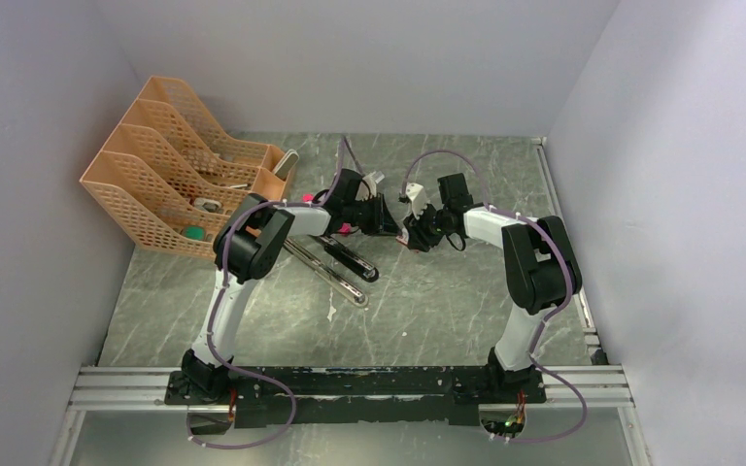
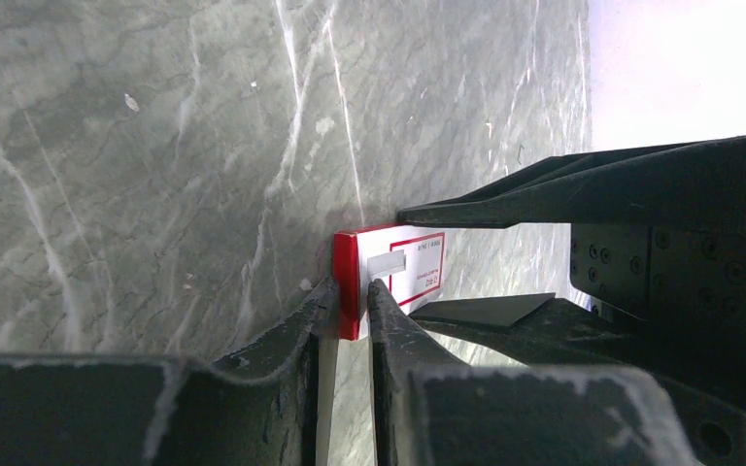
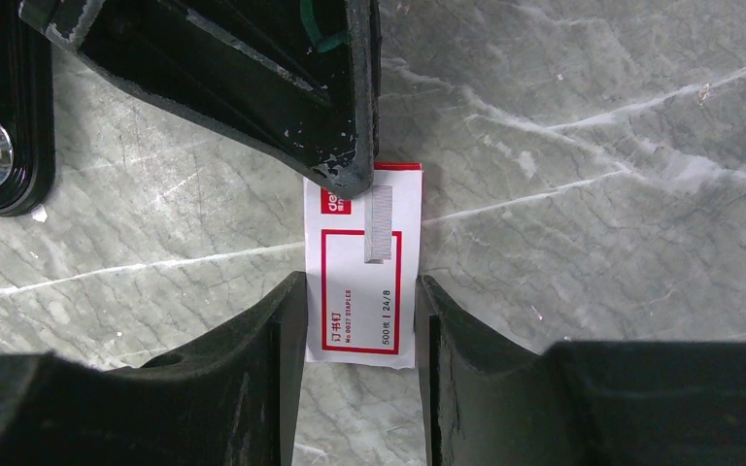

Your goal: Load the staples into the stapler

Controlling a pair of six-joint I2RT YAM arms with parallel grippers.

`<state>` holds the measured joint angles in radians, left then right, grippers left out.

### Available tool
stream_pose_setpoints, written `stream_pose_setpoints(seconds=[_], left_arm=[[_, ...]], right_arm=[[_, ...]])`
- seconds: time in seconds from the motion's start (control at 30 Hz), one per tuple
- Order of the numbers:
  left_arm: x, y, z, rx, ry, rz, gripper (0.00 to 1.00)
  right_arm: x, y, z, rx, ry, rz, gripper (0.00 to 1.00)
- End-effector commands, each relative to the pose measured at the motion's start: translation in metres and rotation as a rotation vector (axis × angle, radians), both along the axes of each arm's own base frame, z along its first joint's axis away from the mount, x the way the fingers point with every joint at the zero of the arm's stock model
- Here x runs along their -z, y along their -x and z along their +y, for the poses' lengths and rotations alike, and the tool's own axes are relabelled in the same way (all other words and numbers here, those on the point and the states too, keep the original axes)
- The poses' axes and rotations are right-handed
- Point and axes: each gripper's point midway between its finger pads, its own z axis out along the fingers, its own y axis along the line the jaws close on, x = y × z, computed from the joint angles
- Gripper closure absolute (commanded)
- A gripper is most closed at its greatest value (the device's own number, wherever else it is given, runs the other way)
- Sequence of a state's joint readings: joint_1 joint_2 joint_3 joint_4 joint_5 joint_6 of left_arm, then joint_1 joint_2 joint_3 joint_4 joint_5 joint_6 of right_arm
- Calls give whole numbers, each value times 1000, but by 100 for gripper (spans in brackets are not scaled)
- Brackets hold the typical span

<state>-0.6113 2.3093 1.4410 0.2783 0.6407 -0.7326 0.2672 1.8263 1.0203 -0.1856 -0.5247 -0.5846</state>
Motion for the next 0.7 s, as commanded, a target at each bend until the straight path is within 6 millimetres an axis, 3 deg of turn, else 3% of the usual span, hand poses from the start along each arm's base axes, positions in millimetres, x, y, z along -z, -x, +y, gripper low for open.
stream_pose_setpoints(seconds=[0.0, 0.67], left_arm=[[-24, 32, -36, 146, 87, -29, 79], [-28, 48, -48, 216, 120, -31, 70]], right_arm=[[5, 0, 6, -21, -12, 9, 73], [13, 2, 9, -31, -2, 28, 63]])
